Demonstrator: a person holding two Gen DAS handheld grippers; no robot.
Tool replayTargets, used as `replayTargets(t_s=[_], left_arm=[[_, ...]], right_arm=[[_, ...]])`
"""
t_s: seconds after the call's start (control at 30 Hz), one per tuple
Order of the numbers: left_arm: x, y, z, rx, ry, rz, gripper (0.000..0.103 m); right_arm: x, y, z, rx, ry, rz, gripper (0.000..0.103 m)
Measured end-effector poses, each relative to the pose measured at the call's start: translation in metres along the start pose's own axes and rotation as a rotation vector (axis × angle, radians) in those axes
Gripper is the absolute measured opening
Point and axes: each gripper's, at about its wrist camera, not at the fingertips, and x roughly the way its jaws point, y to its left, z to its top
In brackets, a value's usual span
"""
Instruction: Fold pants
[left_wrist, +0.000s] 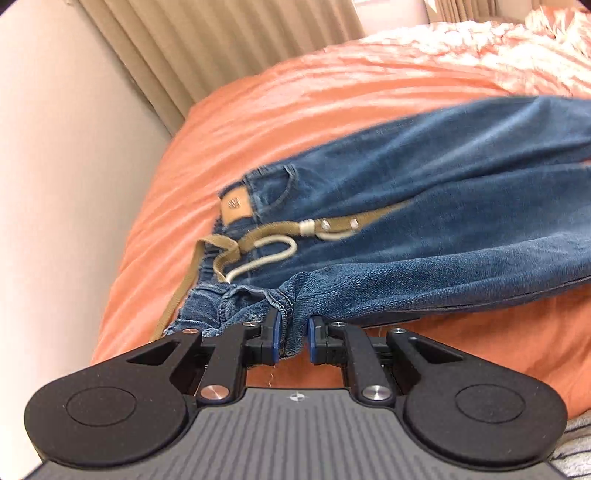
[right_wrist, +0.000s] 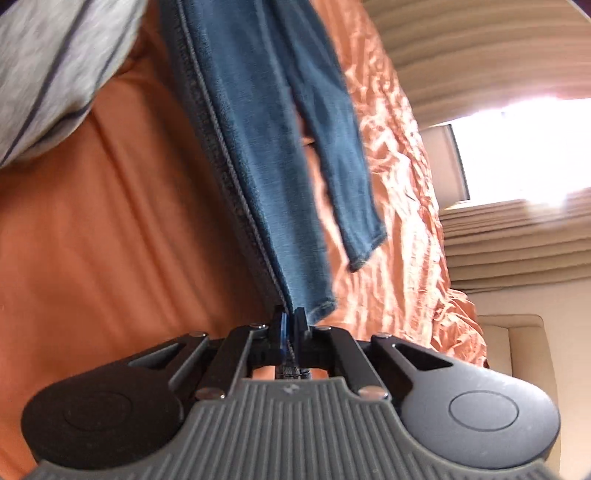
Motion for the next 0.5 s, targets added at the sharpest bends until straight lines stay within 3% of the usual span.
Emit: replayTargets(t_s=[0.27,0.5], left_arm=[[-0.044,0.033,0.022,-0.088,-0.157,0.009,0.014],[-0.060,0.049,0.075,-0.070,-0.203,0.023,0.013]], right_arm=[[-0.042,-0.082,0.037,0.179,-0.021,-0.191,0.000],[-0.038,-0.140,0.063,0.301,0.012,-0.239,0.000]])
